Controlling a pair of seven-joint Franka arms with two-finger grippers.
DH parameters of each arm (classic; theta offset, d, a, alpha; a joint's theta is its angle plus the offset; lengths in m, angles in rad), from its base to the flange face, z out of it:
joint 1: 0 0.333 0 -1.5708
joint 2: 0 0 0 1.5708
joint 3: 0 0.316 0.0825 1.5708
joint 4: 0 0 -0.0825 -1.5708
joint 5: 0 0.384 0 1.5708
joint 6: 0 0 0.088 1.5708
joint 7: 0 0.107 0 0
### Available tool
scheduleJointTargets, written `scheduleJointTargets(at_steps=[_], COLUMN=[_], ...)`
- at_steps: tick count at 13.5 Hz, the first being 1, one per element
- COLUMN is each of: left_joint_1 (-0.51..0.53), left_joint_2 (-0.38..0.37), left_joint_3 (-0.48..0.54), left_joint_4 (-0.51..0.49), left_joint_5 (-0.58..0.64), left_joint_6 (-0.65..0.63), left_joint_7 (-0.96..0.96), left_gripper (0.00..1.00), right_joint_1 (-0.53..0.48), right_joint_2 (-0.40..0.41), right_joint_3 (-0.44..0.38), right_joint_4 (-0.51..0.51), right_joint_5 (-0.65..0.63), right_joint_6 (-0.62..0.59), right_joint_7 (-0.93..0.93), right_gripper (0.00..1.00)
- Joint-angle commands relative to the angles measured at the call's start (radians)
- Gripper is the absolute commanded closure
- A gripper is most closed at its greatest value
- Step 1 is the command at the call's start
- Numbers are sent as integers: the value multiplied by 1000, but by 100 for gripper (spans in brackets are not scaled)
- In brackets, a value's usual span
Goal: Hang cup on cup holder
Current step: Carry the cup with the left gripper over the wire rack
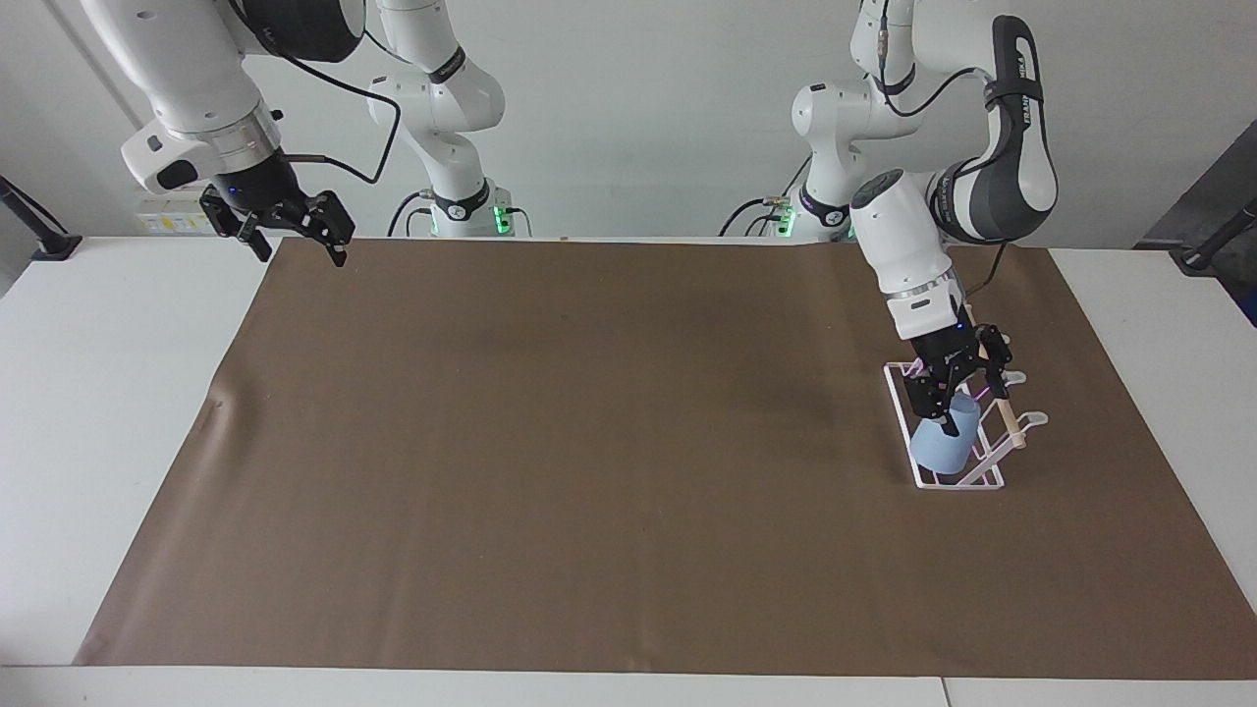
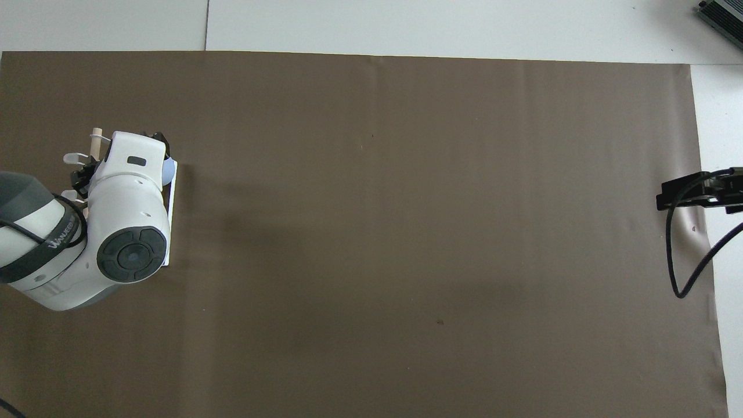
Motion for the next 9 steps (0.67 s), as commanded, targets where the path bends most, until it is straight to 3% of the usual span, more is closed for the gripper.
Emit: scheduleJointTargets(at_steps=[1, 4, 9], left_joint_1=[14, -1, -153], left_joint_2=[-30, -22, 1], left_joint_3=[-6, -14, -23], left_joint_4=[-19, 16, 222], left_joint_5=[3, -103, -436], left_joint_6=[5, -57, -422], left_joint_7=[14, 16, 77], left_gripper=[0, 0, 0], right_joint_1=[-8, -8, -8], right_joint_2=[-33, -33, -33], right_joint_3=[5, 5, 5], right_joint_4=[-43, -43, -43], right_joint_5=[-15, -15, -13], right_joint_6=[35, 35, 34], right_joint_7=[-3, -3, -1], right_gripper=[0, 0, 0])
